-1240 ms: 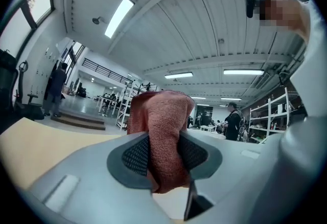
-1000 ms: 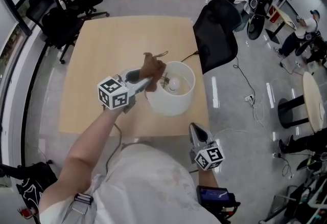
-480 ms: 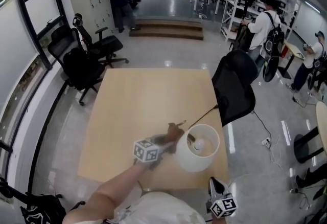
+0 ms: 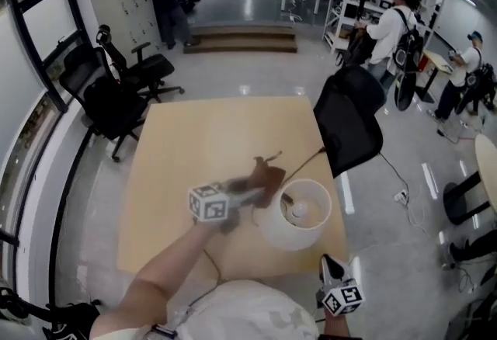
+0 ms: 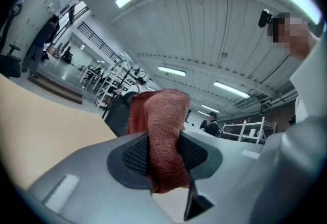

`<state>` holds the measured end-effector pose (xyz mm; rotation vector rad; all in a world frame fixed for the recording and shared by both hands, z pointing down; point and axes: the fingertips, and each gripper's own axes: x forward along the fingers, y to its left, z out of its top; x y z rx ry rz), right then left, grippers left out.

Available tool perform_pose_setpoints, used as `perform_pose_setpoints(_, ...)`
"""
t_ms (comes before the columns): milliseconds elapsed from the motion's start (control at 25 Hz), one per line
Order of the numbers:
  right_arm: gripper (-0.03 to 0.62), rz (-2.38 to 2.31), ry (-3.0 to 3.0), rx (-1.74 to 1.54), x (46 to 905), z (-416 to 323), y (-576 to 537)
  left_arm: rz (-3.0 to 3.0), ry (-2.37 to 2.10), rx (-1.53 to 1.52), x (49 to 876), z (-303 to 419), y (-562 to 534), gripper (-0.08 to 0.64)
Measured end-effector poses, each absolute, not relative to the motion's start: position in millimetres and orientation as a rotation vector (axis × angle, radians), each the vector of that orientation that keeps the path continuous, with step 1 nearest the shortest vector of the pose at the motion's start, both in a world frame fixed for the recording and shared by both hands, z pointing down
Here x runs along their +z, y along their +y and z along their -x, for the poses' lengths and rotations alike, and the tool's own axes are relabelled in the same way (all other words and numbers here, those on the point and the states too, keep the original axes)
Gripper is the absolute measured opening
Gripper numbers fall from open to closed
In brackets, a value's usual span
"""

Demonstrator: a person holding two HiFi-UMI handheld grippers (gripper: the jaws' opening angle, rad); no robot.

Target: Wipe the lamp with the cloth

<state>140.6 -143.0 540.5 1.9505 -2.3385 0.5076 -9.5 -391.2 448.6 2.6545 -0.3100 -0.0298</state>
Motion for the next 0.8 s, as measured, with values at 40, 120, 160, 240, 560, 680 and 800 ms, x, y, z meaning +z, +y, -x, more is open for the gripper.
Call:
perform_pose_setpoints(40,0.012,-1.948,-2.357,0.485,535,-140,-159,-2.682,-0.262,-0.05,429,5,-402,0.149)
perform_pose_setpoints(120,0.012,-1.955,-2.35,0.489,521,-134,-157,-2.698,-0.145,-0.041,404,-6,-397,0.149)
perform_pose_setpoints(160,0.012,-1.965,-2.328,0.508,518,-132,-144,-2.692,-0.084,-0.018,400,-13,-385,0.149)
perform_pose_setpoints(240,0.012,-1.99,-2.285,0.539,518,-130,-121,-2.68,0.008,0.043,406,-24,-365,0.147)
perform_pose_setpoints(560,0.012,-2.057,-2.203,0.589,524,-137,-102,-2.608,0.085,0.197,449,-35,-368,0.147)
perform_pose_setpoints(680,0.012,-2.073,-2.183,0.613,528,-134,-100,-2.599,0.076,0.247,467,-33,-374,0.147)
perform_pose_setpoints(800,0.012,-2.067,-2.184,0.608,527,-133,-106,-2.618,0.05,0.298,484,-33,-382,0.147)
